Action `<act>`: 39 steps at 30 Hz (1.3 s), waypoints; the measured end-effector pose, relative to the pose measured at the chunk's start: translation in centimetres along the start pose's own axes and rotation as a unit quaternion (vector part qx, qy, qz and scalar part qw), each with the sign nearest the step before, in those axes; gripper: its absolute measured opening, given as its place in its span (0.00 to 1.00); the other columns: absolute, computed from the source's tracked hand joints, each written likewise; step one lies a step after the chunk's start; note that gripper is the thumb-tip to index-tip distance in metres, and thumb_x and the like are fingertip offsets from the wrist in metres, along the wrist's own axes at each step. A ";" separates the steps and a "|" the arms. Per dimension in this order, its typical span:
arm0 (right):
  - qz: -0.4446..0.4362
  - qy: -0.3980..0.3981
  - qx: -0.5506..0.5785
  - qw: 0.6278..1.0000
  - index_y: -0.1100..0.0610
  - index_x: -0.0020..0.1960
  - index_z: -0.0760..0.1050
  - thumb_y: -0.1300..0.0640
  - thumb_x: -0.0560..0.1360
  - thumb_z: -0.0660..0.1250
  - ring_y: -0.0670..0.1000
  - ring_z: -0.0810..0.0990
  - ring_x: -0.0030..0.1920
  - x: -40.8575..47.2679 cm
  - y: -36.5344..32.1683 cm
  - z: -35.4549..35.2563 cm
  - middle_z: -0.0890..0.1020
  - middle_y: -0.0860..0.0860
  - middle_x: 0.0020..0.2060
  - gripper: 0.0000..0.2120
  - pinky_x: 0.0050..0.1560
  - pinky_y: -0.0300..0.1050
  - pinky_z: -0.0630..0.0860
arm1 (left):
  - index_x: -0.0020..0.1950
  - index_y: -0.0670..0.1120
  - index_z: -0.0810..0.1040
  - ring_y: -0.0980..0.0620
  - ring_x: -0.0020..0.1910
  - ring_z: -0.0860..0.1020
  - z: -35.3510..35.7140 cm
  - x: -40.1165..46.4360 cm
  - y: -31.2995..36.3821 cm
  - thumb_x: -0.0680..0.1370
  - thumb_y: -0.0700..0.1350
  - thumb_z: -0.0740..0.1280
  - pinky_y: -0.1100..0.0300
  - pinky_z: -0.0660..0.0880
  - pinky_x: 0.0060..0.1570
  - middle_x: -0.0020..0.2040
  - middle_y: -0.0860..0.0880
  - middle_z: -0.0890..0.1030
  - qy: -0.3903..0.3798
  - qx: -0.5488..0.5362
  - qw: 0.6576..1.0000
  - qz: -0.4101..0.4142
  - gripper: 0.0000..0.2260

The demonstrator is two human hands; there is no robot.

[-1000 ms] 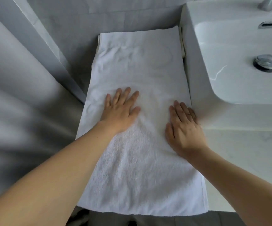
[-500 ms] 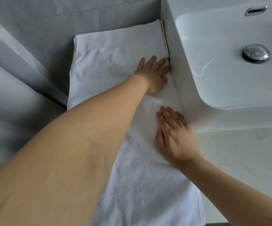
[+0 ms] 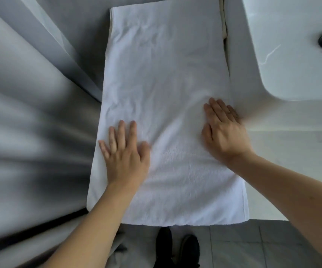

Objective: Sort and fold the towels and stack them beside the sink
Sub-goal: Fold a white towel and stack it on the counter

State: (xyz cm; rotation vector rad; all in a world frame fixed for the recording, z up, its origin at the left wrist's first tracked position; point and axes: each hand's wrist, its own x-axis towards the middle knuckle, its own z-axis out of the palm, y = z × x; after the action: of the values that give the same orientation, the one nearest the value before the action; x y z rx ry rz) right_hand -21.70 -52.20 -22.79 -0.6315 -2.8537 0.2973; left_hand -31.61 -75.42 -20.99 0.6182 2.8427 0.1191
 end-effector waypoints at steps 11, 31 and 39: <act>-0.009 -0.047 -0.053 0.997 0.64 0.74 0.65 0.49 0.76 0.46 0.63 0.66 0.73 0.2 -0.4 -0.2 0.67 0.62 0.73 0.32 0.74 0.57 0.60 | 0.79 0.49 0.55 0.43 0.73 0.63 -3.1 -4.5 -5.1 0.78 0.51 0.61 0.44 0.65 0.69 0.78 0.47 0.59 0.048 -0.180 0.976 -0.110 0.31; -0.094 -0.222 -0.183 0.953 0.37 0.78 0.36 0.56 0.83 0.55 0.52 0.46 0.79 1.2 -4.6 -3.2 0.41 0.45 0.79 0.35 0.75 0.50 0.53 | 0.40 0.45 0.69 0.48 0.35 0.71 -5.6 -10.2 -9.2 0.74 0.40 0.61 0.59 0.66 0.34 0.38 0.48 0.75 -0.126 -0.038 0.977 -0.168 0.03; -0.082 -0.169 -0.061 0.980 0.42 0.78 0.56 0.58 0.83 0.54 0.52 0.55 0.77 1.2 -4.4 -3.8 0.56 0.47 0.79 0.26 0.74 0.44 0.53 | 0.70 0.46 0.64 0.42 0.68 0.65 -5.9 -3.0 -3.2 0.81 0.52 0.56 0.48 0.66 0.63 0.69 0.44 0.66 -0.024 0.021 0.998 0.051 0.20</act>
State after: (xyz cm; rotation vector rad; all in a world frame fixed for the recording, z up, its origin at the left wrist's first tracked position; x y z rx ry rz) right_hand -23.62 -55.03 -17.85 -0.3928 -3.2470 0.2207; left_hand -31.64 -79.75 -15.08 0.7638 2.7751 0.0613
